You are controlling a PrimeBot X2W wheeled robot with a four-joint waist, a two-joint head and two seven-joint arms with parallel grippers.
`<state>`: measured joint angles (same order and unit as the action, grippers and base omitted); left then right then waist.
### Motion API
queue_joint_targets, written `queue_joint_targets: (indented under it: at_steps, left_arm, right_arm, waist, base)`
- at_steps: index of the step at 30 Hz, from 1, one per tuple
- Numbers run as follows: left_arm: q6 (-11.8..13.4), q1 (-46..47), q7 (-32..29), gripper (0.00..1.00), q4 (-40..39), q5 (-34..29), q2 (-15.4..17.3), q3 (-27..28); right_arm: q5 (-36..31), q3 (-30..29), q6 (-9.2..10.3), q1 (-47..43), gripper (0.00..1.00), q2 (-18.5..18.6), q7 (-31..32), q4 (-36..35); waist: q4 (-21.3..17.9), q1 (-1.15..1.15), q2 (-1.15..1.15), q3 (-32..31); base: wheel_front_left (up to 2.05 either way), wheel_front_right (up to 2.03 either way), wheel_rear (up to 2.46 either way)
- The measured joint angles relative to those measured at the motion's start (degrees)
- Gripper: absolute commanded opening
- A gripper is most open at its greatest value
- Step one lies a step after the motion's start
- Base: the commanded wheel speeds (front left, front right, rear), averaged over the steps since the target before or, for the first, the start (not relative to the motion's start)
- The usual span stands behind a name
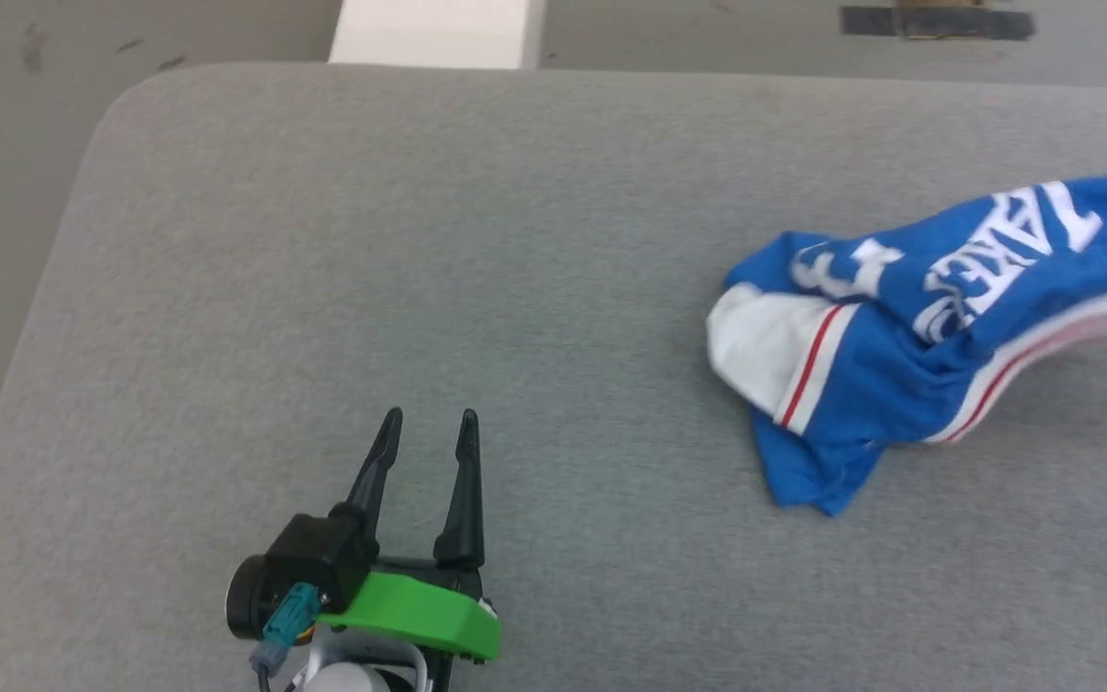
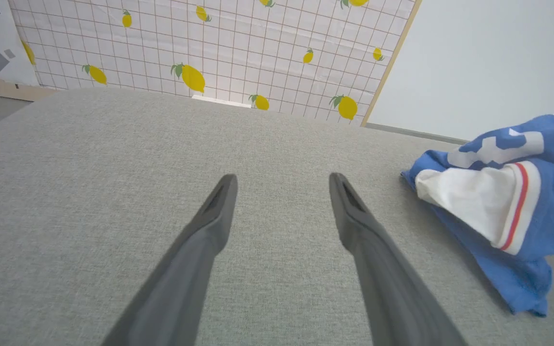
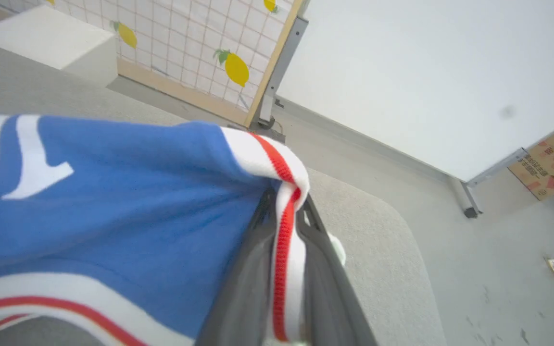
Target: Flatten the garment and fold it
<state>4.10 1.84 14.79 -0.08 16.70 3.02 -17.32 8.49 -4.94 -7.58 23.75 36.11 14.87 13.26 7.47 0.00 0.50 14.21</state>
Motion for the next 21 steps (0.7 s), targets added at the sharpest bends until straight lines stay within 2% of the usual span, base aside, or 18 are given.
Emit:
queue_joint_targets:
  at_steps: [2, 5, 8, 9, 10, 11, 12, 17, 21]
  left_arm:
    - [0.0, -0.4, 0.0, 1.00, 0.3, 0.0, 0.0, -0.1]
    - [-0.5, -0.5, 0.0, 1.00, 0.8, 0.0, 0.0, -0.3]
    - [-0.8, -0.5, 0.0, 1.00, 1.4, 0.0, 0.0, -0.4]
    - [-1.0, -0.5, 0.0, 1.00, 1.6, 0.0, 0.0, -0.4]
    - [-1.1, -0.4, 0.0, 1.00, 1.8, 0.0, 0.0, -0.5]
    - [-1.1, -0.4, 0.0, 1.00, 2.1, 0.0, 0.0, -0.5]
    - [-1.3, -0.3, 0.0, 1.00, 2.3, 0.0, 0.0, -0.5]
    - [-1.6, -0.4, 0.0, 1.00, 3.2, 0.0, 0.0, -0.3]
    - [-2.1, -1.2, 0.0, 1.00, 3.4, 0.0, 0.0, -0.1]
  right_arm:
    - [-0.5, -3.0, 0.00, -4.8, 0.00, -1.4, 2.0, -1.2]
    - [-0.9, -5.5, 0.00, -13.9, 0.00, -5.4, 4.8, -1.7]
    - [-0.9, -5.4, 0.00, -19.6, 0.00, -9.2, 5.7, -0.6]
    - [-0.8, -5.0, 0.00, -20.5, 0.05, -10.2, 5.9, 0.0]
    - [-0.9, -4.1, 0.00, -21.2, 0.26, -11.3, 5.9, 0.7]
    - [-0.8, -3.3, 0.08, -21.5, 0.41, -11.9, 5.9, 1.1]
    - [-0.3, -3.1, 0.12, -21.5, 1.00, -12.2, 5.8, 1.5]
    - [2.0, -2.2, 0.52, -21.1, 1.00, -12.4, 5.8, 2.3]
    - [4.0, -3.8, 0.27, -20.9, 1.00, -12.1, 6.8, -3.2]
  waist:
    - [-0.9, 0.00, 0.00, -0.4]
    - [-2.0, 0.00, 0.00, -0.7]
    - [-2.2, 0.00, 0.00, -0.5]
    - [-2.2, 0.00, 0.00, -0.4]
    - [-2.1, 0.00, 0.00, -0.4]
    - [-2.1, 0.00, 0.00, -0.5]
    - [-2.1, 0.00, 0.00, -0.7]
    - [-2.4, 0.00, 0.00, -1.9]
    - [-2.8, 0.00, 0.00, -4.2]
  base:
    - [0.00, 0.00, 0.00]
    - [0.00, 0.00, 0.00]
    - [0.00, 0.00, 0.00]
    - [0.00, 0.00, 0.00]
    - [0.00, 0.00, 0.00]
    - [0.00, 0.00, 0.00]
    - [0.00, 0.00, 0.00]
    - [0.00, 0.00, 0.00]
    - [0.00, 0.00, 0.00]
